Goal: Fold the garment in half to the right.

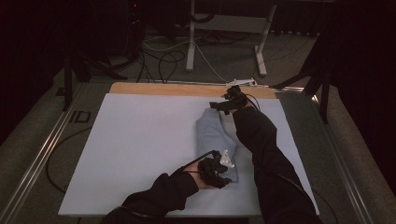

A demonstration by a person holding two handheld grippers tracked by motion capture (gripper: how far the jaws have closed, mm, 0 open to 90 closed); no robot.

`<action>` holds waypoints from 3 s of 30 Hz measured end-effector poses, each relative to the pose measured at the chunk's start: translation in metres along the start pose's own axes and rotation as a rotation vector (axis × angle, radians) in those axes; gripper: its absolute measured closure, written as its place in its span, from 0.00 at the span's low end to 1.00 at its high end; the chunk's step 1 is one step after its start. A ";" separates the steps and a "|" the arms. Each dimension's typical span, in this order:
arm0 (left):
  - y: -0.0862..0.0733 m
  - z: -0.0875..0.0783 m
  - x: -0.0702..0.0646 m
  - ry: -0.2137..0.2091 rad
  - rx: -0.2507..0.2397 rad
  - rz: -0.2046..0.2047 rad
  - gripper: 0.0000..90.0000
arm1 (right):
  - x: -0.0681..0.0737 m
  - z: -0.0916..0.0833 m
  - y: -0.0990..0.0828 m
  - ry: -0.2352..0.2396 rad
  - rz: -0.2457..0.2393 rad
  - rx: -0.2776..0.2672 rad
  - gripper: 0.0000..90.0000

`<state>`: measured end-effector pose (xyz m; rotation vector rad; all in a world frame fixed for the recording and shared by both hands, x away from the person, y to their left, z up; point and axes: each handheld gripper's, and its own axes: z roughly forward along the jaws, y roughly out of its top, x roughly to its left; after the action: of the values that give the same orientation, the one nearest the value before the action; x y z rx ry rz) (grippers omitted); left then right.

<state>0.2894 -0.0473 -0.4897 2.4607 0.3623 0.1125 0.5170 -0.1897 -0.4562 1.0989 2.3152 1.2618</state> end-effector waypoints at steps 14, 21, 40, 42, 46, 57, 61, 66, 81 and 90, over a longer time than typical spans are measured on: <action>-0.003 -0.022 0.004 -0.036 -0.071 -0.010 0.23 | 0.008 -0.009 0.000 0.037 -0.028 0.010 0.11; -0.014 -0.038 0.012 -0.052 -0.102 -0.031 0.09 | 0.014 -0.012 -0.004 0.038 -0.025 0.024 0.11; -0.074 -0.074 0.035 0.010 -0.165 -0.094 0.00 | 0.008 0.008 -0.023 0.032 0.005 0.101 0.17; -0.083 -0.080 0.037 0.019 -0.175 -0.110 0.00 | 0.007 0.009 -0.025 0.031 0.006 0.103 0.18; -0.100 -0.093 0.039 0.040 -0.197 -0.143 0.00 | 0.005 0.008 -0.032 0.038 0.014 0.102 0.26; -0.151 -0.119 0.042 0.099 -0.221 -0.208 0.00 | 0.020 -0.019 -0.048 0.056 -0.020 0.080 0.39; -0.165 -0.126 0.043 0.119 -0.233 -0.229 0.00 | 0.030 -0.032 -0.056 0.069 -0.021 0.075 0.40; -0.181 -0.133 0.044 0.147 -0.248 -0.249 0.00 | 0.047 -0.051 -0.070 0.080 -0.050 0.072 0.41; -0.208 -0.150 0.053 0.158 -0.334 -0.225 0.00 | 0.083 -0.089 -0.110 0.189 -0.151 -0.016 0.11; -0.216 -0.157 0.056 0.145 -0.343 -0.221 0.00 | 0.080 -0.110 -0.138 0.199 -0.150 -0.040 0.10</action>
<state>0.2669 0.2243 -0.4978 2.0661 0.6209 0.2387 0.3342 -0.2413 -0.4957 0.8014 2.4502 1.4090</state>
